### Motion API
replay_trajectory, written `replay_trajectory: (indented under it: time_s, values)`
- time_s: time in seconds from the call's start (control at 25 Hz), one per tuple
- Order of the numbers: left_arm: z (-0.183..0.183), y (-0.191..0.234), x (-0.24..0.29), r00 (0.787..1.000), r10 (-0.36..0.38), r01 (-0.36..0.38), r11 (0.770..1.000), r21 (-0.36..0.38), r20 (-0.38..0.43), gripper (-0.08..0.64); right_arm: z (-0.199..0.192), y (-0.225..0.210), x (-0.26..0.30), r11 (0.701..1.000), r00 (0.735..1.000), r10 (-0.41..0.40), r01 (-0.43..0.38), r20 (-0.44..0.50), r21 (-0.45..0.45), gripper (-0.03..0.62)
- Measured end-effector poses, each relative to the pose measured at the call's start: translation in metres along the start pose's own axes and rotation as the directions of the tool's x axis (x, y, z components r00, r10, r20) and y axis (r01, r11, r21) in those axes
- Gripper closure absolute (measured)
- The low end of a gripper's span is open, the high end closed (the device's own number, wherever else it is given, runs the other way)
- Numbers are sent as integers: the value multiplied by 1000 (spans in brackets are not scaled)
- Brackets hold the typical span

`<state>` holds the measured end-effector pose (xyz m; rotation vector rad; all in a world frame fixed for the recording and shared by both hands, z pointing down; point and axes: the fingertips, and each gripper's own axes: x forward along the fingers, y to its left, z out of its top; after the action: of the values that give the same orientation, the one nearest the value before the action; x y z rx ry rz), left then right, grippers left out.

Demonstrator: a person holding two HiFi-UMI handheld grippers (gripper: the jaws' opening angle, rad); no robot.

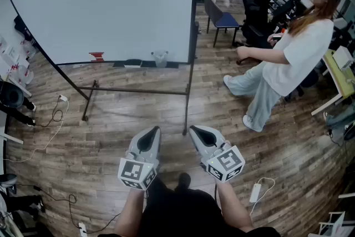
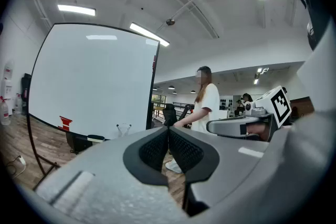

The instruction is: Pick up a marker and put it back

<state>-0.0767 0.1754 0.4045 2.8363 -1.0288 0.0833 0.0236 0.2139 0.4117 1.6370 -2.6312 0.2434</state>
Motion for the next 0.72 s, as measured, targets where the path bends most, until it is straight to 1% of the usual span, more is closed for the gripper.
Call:
replay_trajectory:
  time_s: [0.28,0.44,0.52,0.64,0.72]
  values:
    - [-4,-4,7,1000,-2,2,1000,-2,-11,548,2,-1,-3,999,1000,22,-22,-1,-30,592]
    - [-7,-7,10,1000,-4,4,1000,4,-20,548,1,-2,-4,999,999,34,-34,4,-29,592]
    - [-7,-10,10,1000,-3,3,1000,6,-23,548,3,-2,-7,999,999,48,-48,18,-9,592]
    - [-8,-15,9,1000,0,1,1000,8,-30,548,8,-2,-12,994,995,77,-82,60,75,591]
    - [-10,-18,9,999,1,-1,1000,9,-37,548,7,-2,-15,992,994,85,-91,67,86,591]
